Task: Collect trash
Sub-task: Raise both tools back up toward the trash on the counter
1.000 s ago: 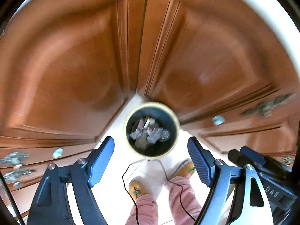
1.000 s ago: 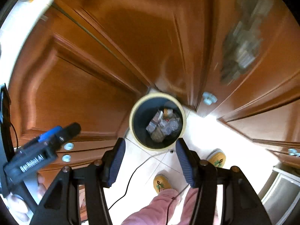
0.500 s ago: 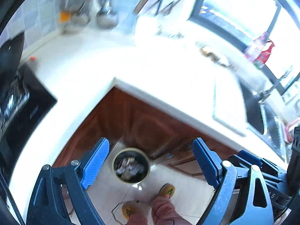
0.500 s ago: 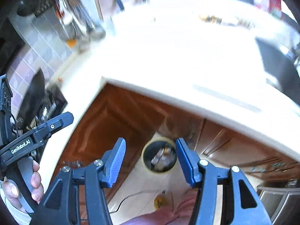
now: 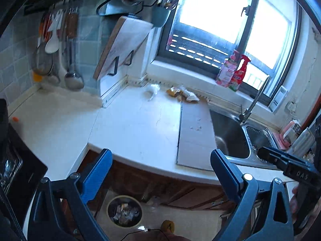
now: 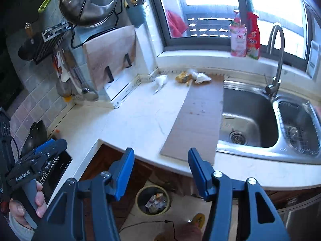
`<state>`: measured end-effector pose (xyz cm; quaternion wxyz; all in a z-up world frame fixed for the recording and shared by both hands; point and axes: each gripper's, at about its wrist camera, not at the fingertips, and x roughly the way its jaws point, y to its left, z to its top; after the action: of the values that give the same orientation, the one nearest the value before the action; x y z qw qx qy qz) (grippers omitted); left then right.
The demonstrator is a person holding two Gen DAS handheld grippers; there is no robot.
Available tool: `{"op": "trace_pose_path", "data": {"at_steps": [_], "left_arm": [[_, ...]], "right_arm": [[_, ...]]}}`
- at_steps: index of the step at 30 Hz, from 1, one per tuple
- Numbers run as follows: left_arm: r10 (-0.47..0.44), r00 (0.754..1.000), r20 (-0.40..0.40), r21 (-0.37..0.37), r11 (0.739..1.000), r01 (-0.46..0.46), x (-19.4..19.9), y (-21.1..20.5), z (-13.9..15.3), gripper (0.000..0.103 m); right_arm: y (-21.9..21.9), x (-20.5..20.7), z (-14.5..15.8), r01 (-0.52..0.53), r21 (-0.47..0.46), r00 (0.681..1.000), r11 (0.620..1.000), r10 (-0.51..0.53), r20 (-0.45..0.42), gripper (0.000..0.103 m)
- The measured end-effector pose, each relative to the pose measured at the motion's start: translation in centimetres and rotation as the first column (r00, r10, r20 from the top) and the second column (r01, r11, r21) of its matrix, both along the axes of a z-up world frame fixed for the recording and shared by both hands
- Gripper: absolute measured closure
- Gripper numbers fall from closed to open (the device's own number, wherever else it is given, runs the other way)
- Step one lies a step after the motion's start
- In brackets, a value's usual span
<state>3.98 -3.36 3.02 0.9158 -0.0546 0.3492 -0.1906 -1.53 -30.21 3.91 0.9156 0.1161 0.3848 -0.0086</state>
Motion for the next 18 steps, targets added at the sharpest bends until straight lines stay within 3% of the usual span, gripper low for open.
{"op": "trace_pose_path", "data": {"at_steps": [4, 9, 18], "left_arm": [[-0.005, 0.999, 0.040, 0.001, 1.000, 0.005, 1.0, -1.6, 2.3, 0.003], [0.015, 0.996, 0.093, 0.018, 1.000, -0.017, 4.3, -4.0, 5.1, 0.001], [0.063, 0.994, 0.093, 0.153, 0.985, -0.077, 16.2, -10.7, 7.0, 0.001]], "right_arm": [[-2.8, 1.5, 3.5, 0.020, -0.065, 1.000, 0.998, -0.020, 0.008, 0.046], [-6.7, 6.6, 7.0, 0.030, -0.097, 0.999, 0.995, -0.026, 0.038, 0.038], [-12.6, 19.2, 8.6, -0.018, -0.073, 1.000, 0.997, 0.020, 0.021, 0.035]]}}
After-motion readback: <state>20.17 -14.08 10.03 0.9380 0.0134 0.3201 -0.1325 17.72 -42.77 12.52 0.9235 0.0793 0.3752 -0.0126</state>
